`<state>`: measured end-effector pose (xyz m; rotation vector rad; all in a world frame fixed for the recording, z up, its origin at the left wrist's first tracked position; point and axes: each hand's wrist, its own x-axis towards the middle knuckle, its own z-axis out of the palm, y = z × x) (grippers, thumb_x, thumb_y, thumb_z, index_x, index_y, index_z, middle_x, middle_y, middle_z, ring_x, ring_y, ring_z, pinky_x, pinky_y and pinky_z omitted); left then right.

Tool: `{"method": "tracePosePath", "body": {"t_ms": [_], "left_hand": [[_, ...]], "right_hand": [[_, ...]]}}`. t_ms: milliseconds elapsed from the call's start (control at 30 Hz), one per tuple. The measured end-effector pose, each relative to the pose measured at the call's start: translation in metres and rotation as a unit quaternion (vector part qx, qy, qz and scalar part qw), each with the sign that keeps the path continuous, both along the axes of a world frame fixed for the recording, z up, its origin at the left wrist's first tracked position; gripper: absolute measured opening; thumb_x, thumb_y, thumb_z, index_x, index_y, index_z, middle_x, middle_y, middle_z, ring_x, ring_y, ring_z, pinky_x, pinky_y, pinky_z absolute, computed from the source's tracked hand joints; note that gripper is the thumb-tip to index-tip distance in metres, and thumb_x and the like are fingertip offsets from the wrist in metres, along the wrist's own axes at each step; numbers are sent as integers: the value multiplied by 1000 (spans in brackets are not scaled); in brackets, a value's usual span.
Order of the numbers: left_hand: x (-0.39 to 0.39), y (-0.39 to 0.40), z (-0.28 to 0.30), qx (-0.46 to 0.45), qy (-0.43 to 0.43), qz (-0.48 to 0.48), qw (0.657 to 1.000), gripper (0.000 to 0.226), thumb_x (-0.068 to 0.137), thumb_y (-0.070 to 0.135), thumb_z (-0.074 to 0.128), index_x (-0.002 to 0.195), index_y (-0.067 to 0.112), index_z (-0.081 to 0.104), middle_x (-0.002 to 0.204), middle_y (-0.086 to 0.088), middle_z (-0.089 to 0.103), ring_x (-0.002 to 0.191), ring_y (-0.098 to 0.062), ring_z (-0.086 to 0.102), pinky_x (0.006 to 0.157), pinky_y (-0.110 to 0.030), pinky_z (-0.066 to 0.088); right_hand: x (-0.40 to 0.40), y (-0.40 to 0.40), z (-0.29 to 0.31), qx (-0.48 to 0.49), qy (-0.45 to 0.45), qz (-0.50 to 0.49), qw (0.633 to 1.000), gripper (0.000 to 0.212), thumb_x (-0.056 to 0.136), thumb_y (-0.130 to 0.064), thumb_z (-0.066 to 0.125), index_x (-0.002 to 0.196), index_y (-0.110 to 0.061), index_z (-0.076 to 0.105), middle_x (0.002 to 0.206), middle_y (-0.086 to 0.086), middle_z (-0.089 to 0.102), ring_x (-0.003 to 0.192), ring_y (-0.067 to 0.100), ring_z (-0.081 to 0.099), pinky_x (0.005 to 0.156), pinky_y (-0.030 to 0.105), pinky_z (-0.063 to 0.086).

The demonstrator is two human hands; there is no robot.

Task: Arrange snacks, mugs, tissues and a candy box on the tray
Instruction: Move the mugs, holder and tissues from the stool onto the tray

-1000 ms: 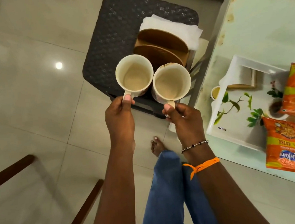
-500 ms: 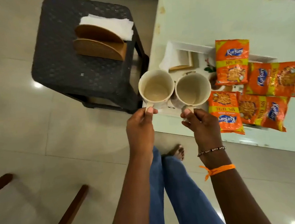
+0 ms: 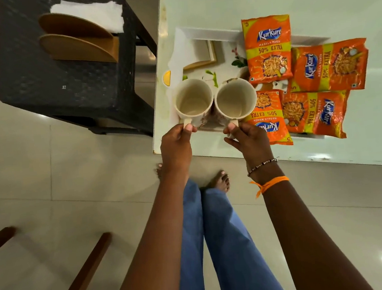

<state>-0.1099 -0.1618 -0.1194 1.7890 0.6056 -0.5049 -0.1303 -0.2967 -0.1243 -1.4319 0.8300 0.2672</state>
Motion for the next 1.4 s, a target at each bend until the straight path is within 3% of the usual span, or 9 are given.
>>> {"method": "tracePosePath", "body": {"t_ms": [267, 367, 500, 600, 767, 967, 1100, 1233, 1400], "left_hand": [[-7, -3, -7, 52, 6, -47, 998, 22, 95, 22, 46, 93, 11, 64, 95, 0, 62, 90, -12, 52, 74, -20, 36], [-4, -6, -3, 59, 11, -26, 998, 23, 92, 23, 50, 105, 10, 64, 97, 4, 60, 90, -8, 52, 64, -6, 38], [5, -1, 3, 76, 21, 14, 997, 13, 90, 21, 53, 99, 16, 61, 89, 10, 55, 77, -2, 51, 57, -2, 37], [17, 9, 11, 61, 7, 57, 996, 12, 89, 15, 54, 99, 14, 60, 92, 7, 56, 78, -3, 51, 58, 4, 37], [46, 35, 21, 11, -6, 126, 992, 21, 90, 9, 52, 109, 9, 60, 111, -8, 63, 101, -18, 58, 91, -31, 47], [87, 89, 20, -16, -27, 175, 984, 17, 90, 12, 52, 105, 16, 60, 106, 2, 62, 103, -13, 59, 80, -14, 45], [119, 133, 16, -13, -24, 188, 982, 16, 91, 15, 52, 104, 21, 60, 108, 3, 63, 100, -9, 59, 72, -9, 45], [151, 171, 12, 0, -22, 200, 980, 14, 91, 16, 52, 100, 24, 58, 107, 4, 61, 101, -11, 59, 74, -12, 42], [176, 199, 7, 10, -12, 219, 976, 19, 90, 17, 54, 108, 25, 51, 99, 11, 57, 92, -4, 57, 70, -11, 42]], "right_hand": [[-6, 5, -7, 29, 28, -3, 999, 20, 91, -4, 49, 73, -7, 59, 78, 7, 63, 79, 14, 59, 70, 16, 53], [-1, 1, -3, -93, 66, 62, 992, 26, 87, -10, 57, 85, 15, 60, 93, 28, 68, 86, 31, 64, 84, 40, 55], [8, -9, 14, -346, 75, 207, 912, 23, 85, -16, 57, 83, 6, 66, 94, 25, 69, 90, 37, 61, 70, 24, 37], [22, -9, 33, -416, 79, 249, 871, 23, 84, -16, 54, 79, 4, 65, 90, 25, 67, 87, 39, 60, 65, 28, 34], [66, 30, 54, -362, -26, 327, 873, 15, 83, -15, 56, 79, -4, 64, 92, 19, 68, 89, 34, 59, 74, 36, 42], [133, 108, 51, -306, -129, 340, 880, 7, 80, -9, 58, 85, -9, 64, 94, 12, 64, 82, 27, 61, 80, 41, 49], [177, 158, 42, -300, -172, 320, 882, 33, 77, -6, 63, 110, -8, 57, 115, 13, 54, 89, 24, 60, 79, 20, 42], [212, 191, 30, -339, -167, 350, 857, 60, 76, -12, 66, 131, -13, 42, 132, 11, 44, 120, 28, 46, 104, 36, 39], [230, 207, 16, -397, -148, 382, 821, 58, 80, -21, 64, 132, -15, 41, 135, 11, 43, 124, 29, 38, 107, 37, 35]]}}
